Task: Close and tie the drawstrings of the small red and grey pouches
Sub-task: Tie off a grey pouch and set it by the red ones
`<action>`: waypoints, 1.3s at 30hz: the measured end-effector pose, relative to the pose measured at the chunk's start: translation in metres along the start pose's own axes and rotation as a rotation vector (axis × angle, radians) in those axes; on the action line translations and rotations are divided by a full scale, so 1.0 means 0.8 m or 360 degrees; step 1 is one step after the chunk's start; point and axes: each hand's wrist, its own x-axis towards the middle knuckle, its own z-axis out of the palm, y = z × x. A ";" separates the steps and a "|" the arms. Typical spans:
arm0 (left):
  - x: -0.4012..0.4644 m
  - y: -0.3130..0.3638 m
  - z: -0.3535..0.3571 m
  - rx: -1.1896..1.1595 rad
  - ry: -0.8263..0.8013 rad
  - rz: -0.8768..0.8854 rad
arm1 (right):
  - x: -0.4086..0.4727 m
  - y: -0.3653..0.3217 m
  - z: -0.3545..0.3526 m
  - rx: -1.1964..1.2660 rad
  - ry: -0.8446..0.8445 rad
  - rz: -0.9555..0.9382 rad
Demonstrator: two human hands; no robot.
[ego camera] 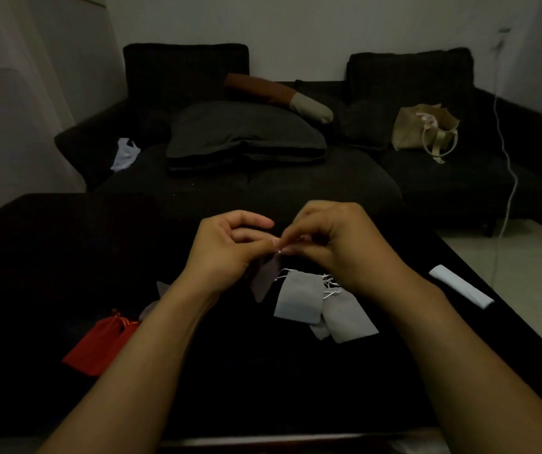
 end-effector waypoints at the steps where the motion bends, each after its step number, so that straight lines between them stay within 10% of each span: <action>1: -0.002 0.001 0.001 0.0069 -0.0088 0.0021 | 0.002 0.002 0.003 0.0004 0.0021 -0.0010; 14: -0.010 0.002 0.021 -0.0202 -0.0125 0.0201 | -0.004 0.014 0.005 0.1351 0.0152 0.0970; 39: -0.001 -0.012 0.046 0.0116 0.0342 0.0365 | -0.002 0.016 0.008 0.1372 0.0135 0.0993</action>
